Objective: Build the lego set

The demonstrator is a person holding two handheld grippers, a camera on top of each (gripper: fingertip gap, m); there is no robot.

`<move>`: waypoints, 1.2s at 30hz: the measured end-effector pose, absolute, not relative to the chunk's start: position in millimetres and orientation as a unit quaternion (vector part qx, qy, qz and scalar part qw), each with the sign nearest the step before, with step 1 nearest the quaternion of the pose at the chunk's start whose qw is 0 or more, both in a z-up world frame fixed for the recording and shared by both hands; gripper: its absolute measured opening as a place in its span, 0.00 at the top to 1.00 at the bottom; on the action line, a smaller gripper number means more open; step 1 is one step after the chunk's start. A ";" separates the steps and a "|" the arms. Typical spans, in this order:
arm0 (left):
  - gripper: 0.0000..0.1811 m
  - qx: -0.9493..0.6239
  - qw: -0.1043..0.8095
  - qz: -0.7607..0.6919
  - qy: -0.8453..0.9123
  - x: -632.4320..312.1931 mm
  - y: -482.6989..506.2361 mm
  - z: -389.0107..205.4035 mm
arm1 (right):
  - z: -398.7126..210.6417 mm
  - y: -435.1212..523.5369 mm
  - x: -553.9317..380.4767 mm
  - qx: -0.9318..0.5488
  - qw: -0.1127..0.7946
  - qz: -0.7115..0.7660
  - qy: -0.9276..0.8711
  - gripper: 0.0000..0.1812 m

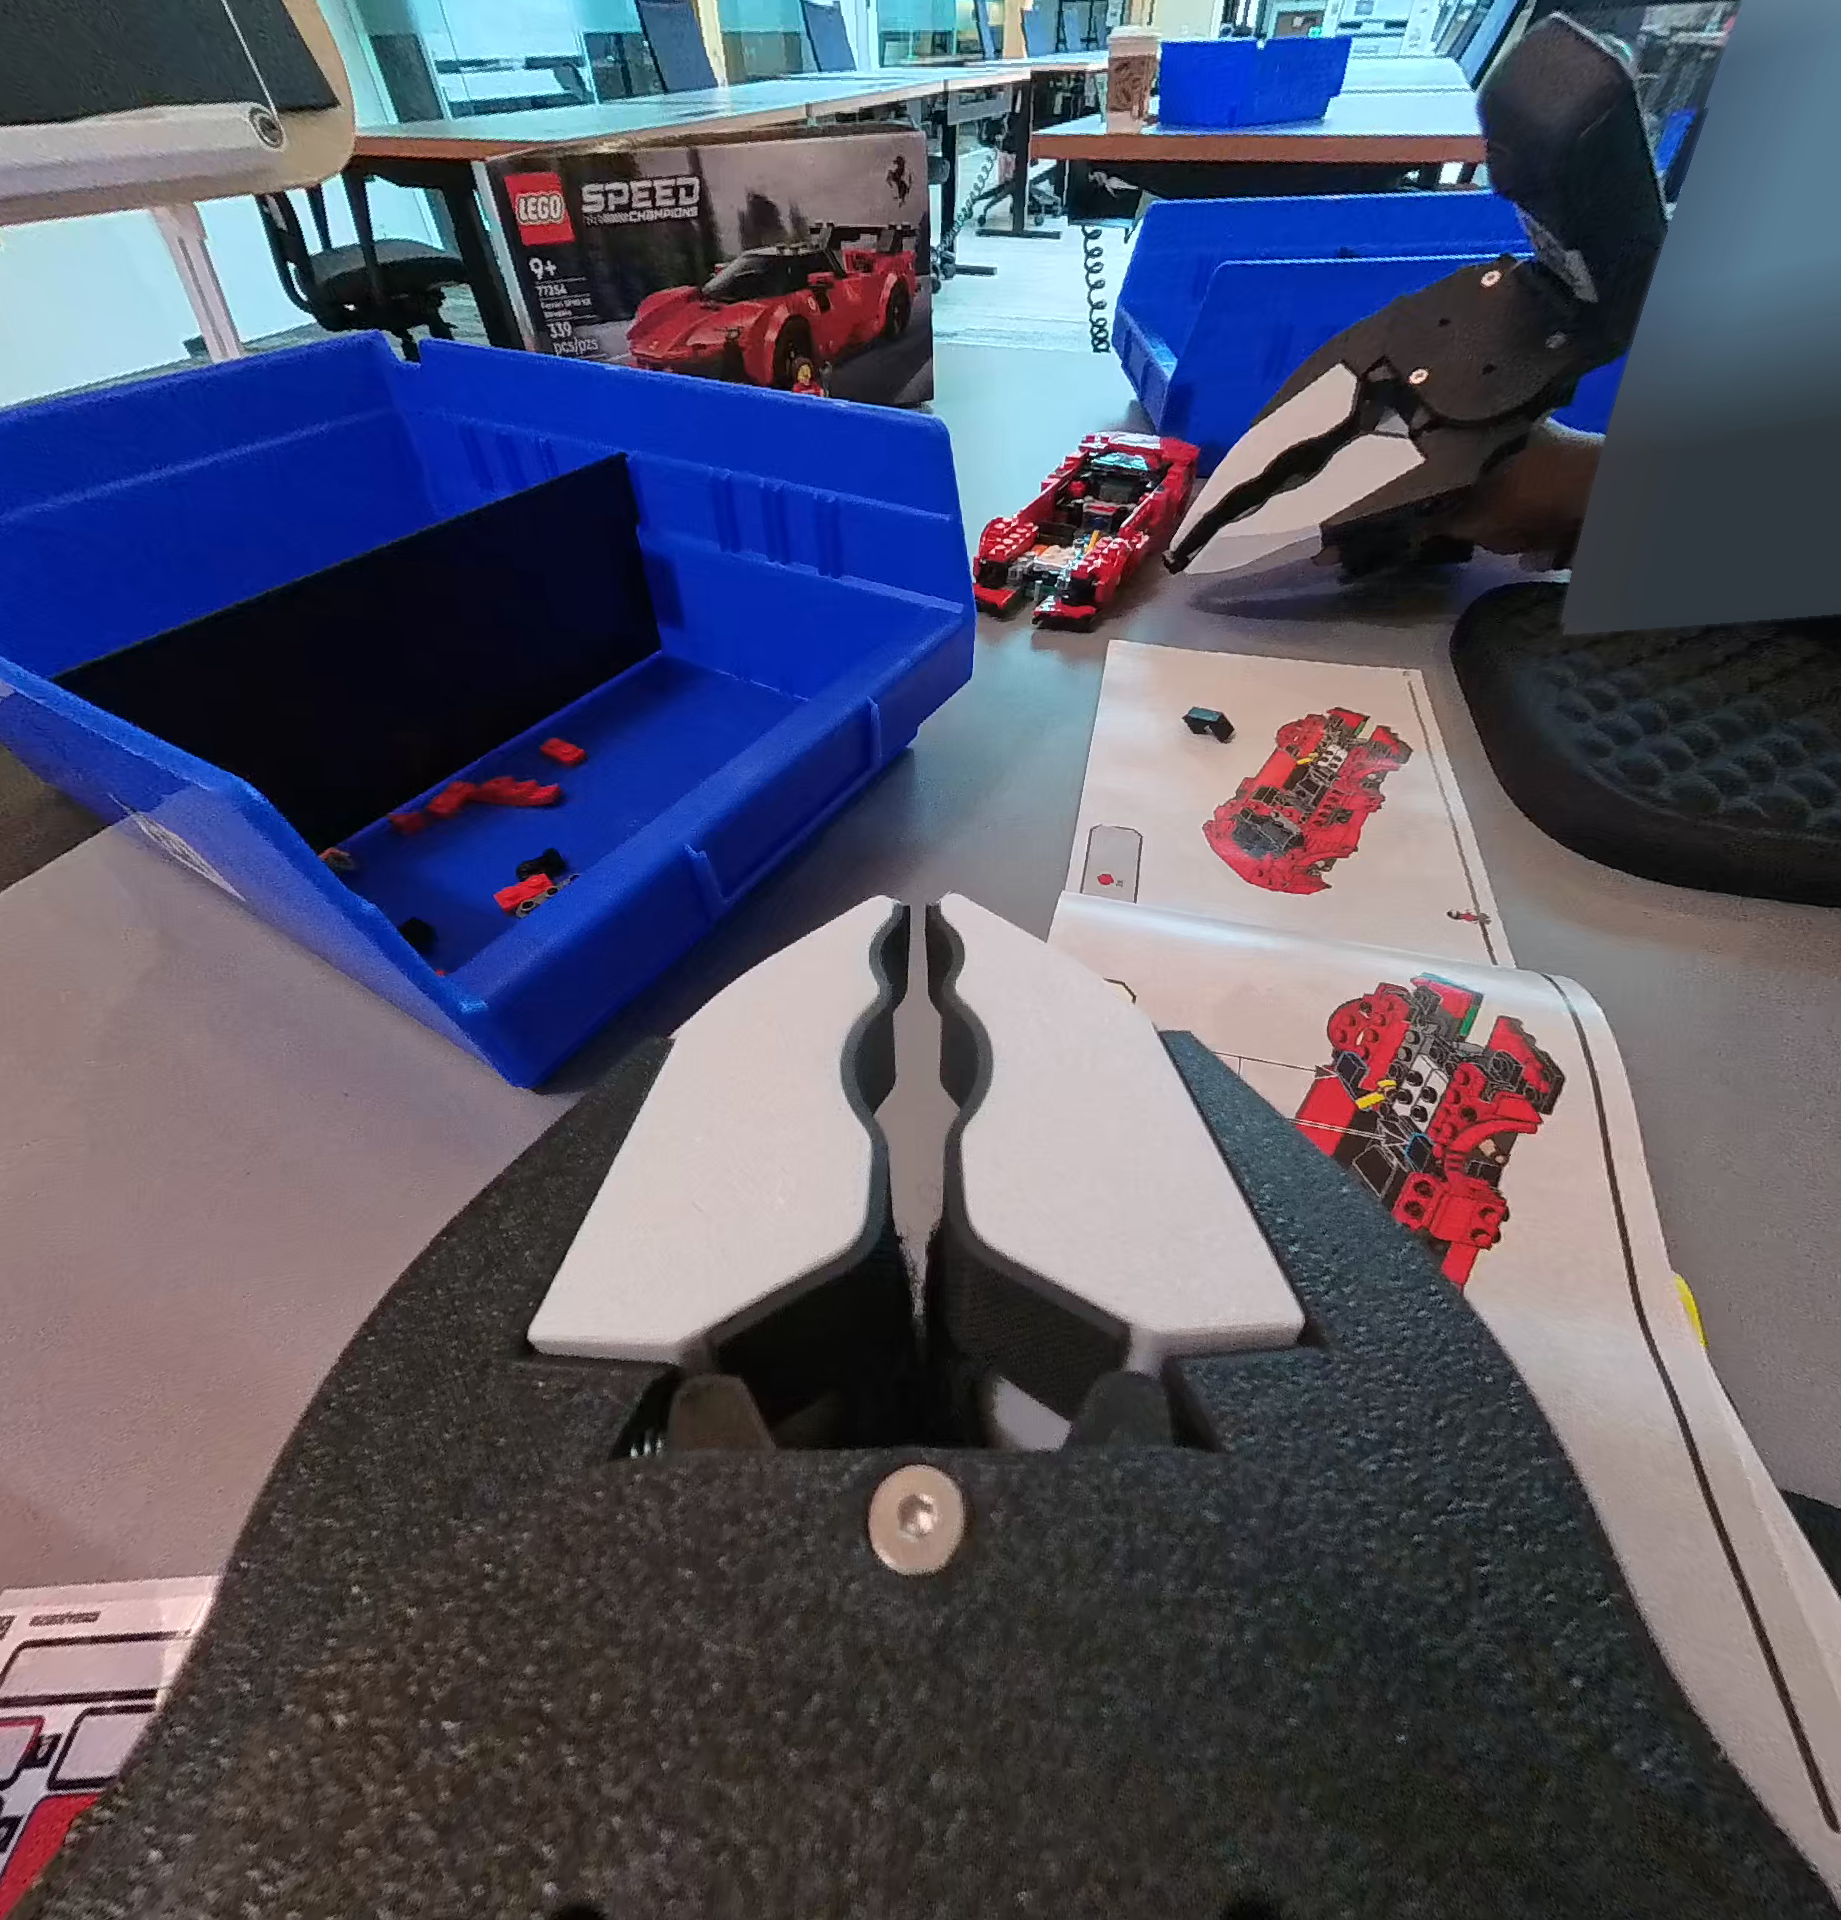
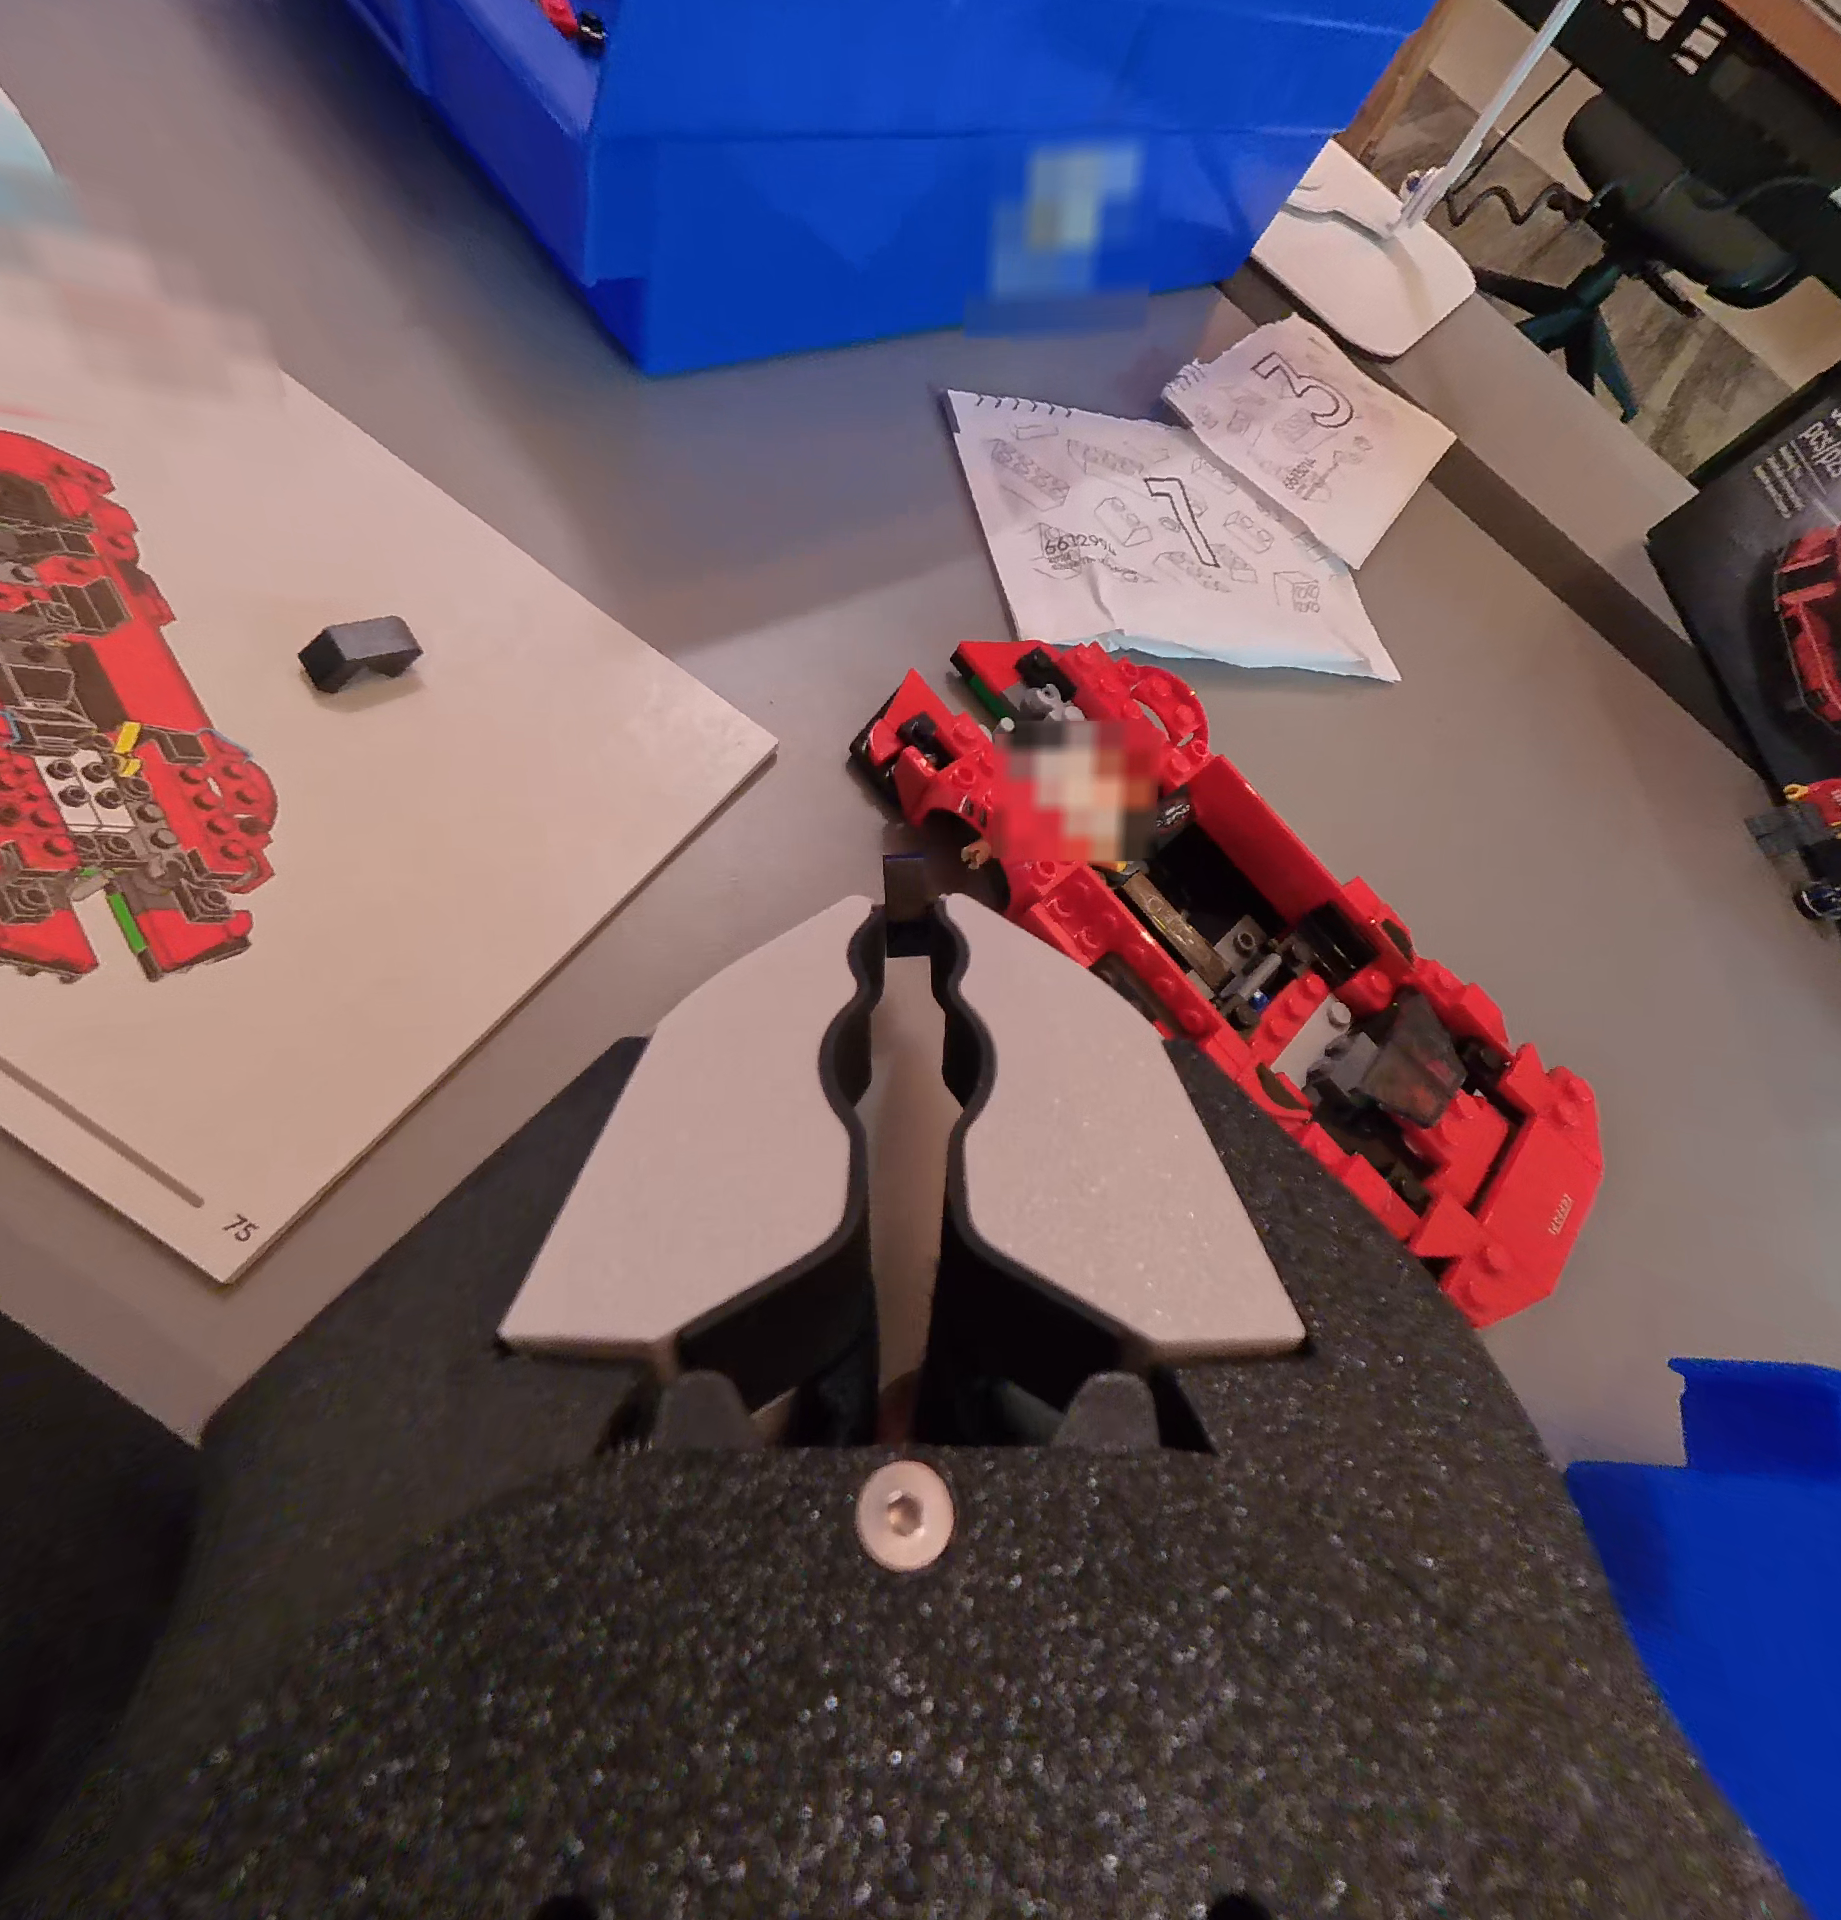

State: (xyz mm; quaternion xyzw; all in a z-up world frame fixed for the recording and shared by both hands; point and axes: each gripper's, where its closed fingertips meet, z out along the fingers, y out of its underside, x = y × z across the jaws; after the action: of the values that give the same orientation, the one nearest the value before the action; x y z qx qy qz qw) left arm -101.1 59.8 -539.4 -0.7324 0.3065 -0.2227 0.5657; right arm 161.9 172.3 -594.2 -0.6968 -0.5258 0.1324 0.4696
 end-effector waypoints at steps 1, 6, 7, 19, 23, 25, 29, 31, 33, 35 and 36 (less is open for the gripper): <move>0.99 -0.732 0.566 -0.223 0.306 -101.2 59.8 -539.5 | -594.2 172.2 161.8 -0.697 0.469 0.133 -0.526 0.95; 0.99 -0.734 0.564 -0.222 0.307 -101.1 60.0 -540.5 | -598.8 168.1 159.4 -0.691 0.457 0.129 -0.545 0.95; 0.99 -0.734 0.564 -0.222 0.307 -101.0 60.0 -540.7 | -600.3 167.3 158.9 -0.690 0.454 0.126 -0.550 0.95; 0.99 -0.735 0.562 -0.219 0.311 -100.4 60.0 -542.0 | -601.8 166.5 158.5 -0.690 0.449 0.126 -0.554 0.95; 0.99 -0.734 0.563 -0.218 0.311 -100.3 59.9 -541.5 | -600.3 167.3 158.8 -0.691 0.451 0.130 -0.549 0.95; 0.99 -0.735 0.562 -0.219 0.311 -100.2 60.0 -541.9 | -597.5 168.0 159.4 -0.691 0.458 0.136 -0.543 0.95; 0.99 -0.737 0.559 -0.220 0.309 -100.3 60.6 -543.7 | -590.9 169.2 160.8 -0.691 0.470 0.156 -0.526 0.95; 0.99 -0.737 0.560 -0.219 0.309 -100.6 60.8 -544.0 | -588.0 169.2 161.2 -0.691 0.474 0.167 -0.520 0.95; 0.99 -0.738 0.560 -0.220 0.306 -101.2 61.4 -544.6 | -585.9 169.4 161.8 -0.691 0.477 0.175 -0.515 0.95; 0.99 -0.740 0.558 -0.222 0.304 -101.8 62.1 -546.1 | -584.6 169.5 162.2 -0.691 0.478 0.181 -0.511 0.95; 0.99 -0.741 0.557 -0.222 0.303 -101.9 62.4 -546.7 | -584.0 169.6 162.3 -0.691 0.479 0.184 -0.509 0.95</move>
State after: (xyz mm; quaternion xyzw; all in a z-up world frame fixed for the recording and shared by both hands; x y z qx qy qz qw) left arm -101.9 62.4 -546.7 -0.7407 0.3032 -0.2219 0.5570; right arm 162.3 169.6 -584.0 -0.6909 -0.5094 0.1838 0.4790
